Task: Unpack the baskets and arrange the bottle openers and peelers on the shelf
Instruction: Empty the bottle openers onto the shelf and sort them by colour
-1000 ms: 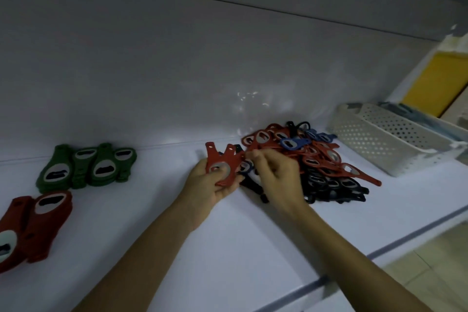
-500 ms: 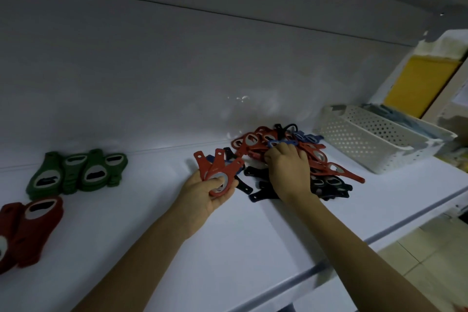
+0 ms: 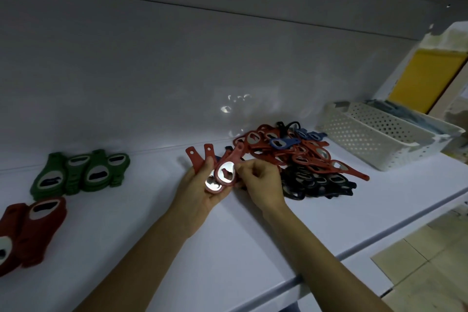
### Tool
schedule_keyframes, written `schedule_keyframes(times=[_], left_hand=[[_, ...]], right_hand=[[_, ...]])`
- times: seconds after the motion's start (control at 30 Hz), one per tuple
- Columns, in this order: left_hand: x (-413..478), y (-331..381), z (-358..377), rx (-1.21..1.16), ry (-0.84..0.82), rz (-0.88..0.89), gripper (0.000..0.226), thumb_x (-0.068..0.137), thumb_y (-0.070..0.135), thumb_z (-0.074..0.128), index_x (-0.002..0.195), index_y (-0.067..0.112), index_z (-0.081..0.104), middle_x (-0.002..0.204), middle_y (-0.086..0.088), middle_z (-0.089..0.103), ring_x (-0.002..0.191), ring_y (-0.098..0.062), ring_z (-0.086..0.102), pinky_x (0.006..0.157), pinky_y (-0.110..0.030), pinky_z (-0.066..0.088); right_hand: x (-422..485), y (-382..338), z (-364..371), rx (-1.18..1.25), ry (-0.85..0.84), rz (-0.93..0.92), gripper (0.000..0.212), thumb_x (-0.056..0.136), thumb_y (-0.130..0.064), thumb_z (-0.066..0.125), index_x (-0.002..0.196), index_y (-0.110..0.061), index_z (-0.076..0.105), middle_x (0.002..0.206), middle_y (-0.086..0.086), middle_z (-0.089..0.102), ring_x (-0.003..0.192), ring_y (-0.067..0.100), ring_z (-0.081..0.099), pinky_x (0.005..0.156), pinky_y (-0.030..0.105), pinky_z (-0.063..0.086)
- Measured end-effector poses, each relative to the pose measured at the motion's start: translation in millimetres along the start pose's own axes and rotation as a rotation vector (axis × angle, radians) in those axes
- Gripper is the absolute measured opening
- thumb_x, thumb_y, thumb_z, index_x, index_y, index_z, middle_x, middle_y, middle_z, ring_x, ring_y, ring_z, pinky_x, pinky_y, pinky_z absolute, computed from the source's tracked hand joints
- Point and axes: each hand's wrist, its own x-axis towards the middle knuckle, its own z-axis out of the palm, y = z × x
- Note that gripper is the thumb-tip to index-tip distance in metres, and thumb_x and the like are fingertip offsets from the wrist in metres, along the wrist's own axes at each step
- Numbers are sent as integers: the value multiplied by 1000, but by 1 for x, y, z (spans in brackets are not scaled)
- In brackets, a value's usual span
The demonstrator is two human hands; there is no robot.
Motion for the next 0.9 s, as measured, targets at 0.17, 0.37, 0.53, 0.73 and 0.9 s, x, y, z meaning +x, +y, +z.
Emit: schedule_keyframes(times=[0.17, 0.37, 0.53, 0.73, 0.9], left_hand=[[0, -2, -3, 53, 55, 30, 27, 92, -5, 47, 112, 10, 58, 102, -11, 71, 85, -25, 72, 70, -34, 59], [3, 0, -1, -63, 157, -15, 31, 94, -2, 47, 124, 5, 51, 119, -17, 61, 102, -32, 63, 71, -39, 54], [1, 2, -1, -54, 181, -27, 31, 95, -2, 44, 124, 6, 51, 116, -18, 62, 98, -30, 63, 71, -38, 52], [0, 0, 1, 104, 164, 27, 48, 89, -9, 51, 132, 12, 46, 123, -12, 58, 108, -30, 58, 75, -36, 52], [-3, -2, 2, 155, 132, 91, 40, 89, -9, 53, 123, 12, 52, 112, -6, 64, 96, -21, 65, 62, -26, 58]], right_hand=[[14, 6, -18, -485, 160, -234, 6, 89, -18, 62, 84, -15, 63, 80, -2, 67, 76, 18, 61, 63, 36, 51], [20, 21, -27, -1004, 97, -375, 24, 92, -20, 51, 108, -18, 69, 109, 0, 64, 102, 20, 51, 83, 31, 36], [21, 24, -28, -1110, 71, -413, 27, 95, -26, 50, 116, -22, 67, 115, -2, 60, 107, 21, 47, 81, 31, 25], [14, 10, -24, -930, 290, -676, 15, 83, -5, 62, 95, -7, 71, 89, 8, 68, 82, 28, 60, 69, 38, 42], [5, 1, -12, 24, 316, -355, 12, 100, -18, 43, 99, -17, 55, 83, -12, 60, 75, 0, 57, 68, 17, 47]])
